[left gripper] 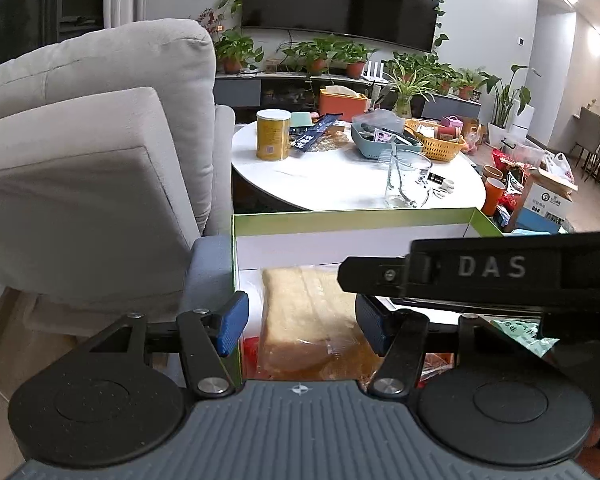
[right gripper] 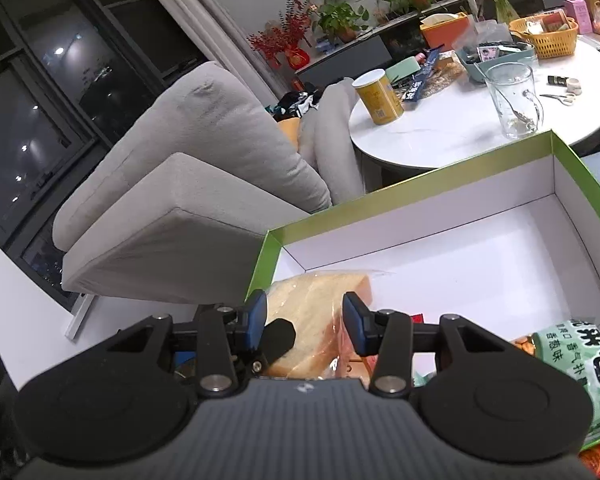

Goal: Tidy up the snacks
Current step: 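Lower the bread loaf into the green box and open the right tool, then move the right tool down to the yellow-and-red chip bag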

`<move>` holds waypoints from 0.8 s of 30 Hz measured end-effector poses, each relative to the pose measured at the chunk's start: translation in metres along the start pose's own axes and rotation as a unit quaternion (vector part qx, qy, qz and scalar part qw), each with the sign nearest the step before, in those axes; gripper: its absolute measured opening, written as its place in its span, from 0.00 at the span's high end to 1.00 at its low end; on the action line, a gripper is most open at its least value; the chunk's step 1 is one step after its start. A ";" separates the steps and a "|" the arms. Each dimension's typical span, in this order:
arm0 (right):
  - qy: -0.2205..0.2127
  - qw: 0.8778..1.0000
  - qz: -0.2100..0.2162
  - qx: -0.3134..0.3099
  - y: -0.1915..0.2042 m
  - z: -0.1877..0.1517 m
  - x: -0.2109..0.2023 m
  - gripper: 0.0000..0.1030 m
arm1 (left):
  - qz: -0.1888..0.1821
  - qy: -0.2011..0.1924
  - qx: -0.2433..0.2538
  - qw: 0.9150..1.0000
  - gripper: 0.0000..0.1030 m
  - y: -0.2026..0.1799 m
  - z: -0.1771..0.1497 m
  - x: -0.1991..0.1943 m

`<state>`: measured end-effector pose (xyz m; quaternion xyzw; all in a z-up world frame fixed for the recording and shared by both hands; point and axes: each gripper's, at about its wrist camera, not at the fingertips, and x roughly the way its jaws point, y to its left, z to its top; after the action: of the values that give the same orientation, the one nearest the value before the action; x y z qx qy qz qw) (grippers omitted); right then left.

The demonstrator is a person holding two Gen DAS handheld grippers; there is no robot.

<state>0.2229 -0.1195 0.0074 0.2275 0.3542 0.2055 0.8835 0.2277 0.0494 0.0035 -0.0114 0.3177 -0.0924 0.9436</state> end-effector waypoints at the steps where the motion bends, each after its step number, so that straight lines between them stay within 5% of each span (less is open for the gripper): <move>1: -0.002 1.000 0.001 -0.001 0.001 0.000 -0.002 0.52 | 0.002 -0.002 0.001 1.000 0.45 0.000 0.000 -0.002; 24: -0.026 0.999 -0.003 -0.021 0.010 -0.016 -0.087 0.52 | -0.007 -0.020 0.006 1.000 0.45 -0.038 -0.022 -0.081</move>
<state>0.1513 -0.1534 0.0487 0.2126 0.3273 0.2040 0.8978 0.1446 0.0279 0.0377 -0.0100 0.2983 -0.1010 0.9491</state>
